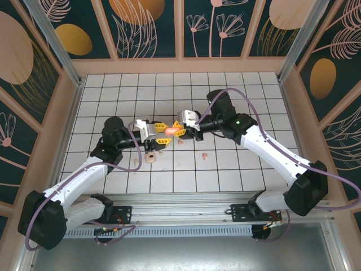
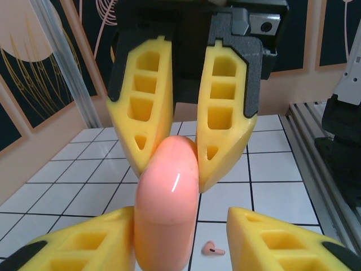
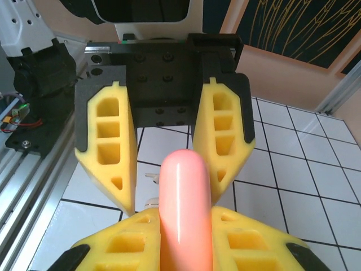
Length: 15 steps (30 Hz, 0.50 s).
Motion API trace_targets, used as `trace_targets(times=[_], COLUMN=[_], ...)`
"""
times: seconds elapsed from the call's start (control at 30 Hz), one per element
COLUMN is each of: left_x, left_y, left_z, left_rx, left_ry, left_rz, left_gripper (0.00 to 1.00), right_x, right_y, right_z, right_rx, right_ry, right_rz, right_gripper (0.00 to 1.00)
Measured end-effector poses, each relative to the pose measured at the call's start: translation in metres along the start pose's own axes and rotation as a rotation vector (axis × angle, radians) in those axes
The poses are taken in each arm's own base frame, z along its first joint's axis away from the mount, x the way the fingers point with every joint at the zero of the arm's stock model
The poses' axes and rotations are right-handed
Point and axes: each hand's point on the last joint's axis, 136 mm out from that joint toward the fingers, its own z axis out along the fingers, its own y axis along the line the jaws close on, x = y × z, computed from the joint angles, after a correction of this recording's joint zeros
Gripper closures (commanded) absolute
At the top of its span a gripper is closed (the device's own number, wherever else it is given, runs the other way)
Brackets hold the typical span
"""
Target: Insert the wireless bluetooth earbuds into the charging case
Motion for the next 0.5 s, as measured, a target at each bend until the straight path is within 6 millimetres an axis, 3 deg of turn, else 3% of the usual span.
trace_targets(times=[0.43,0.5], left_x=[0.0067,0.0070], left_y=[0.0000,-0.0002], left_z=[0.0010,0.0010], left_rx=[0.006,0.007], left_ry=[0.017,0.018], left_rz=[-0.008,-0.005], left_gripper=[0.79,0.79], right_x=[0.0034,0.0037], right_y=[0.0071,0.0073], right_z=[0.0019,0.0019], right_rx=[-0.030,-0.031], right_ry=[0.041,0.042], right_rz=[-0.008,-0.007], right_gripper=[0.84,0.77])
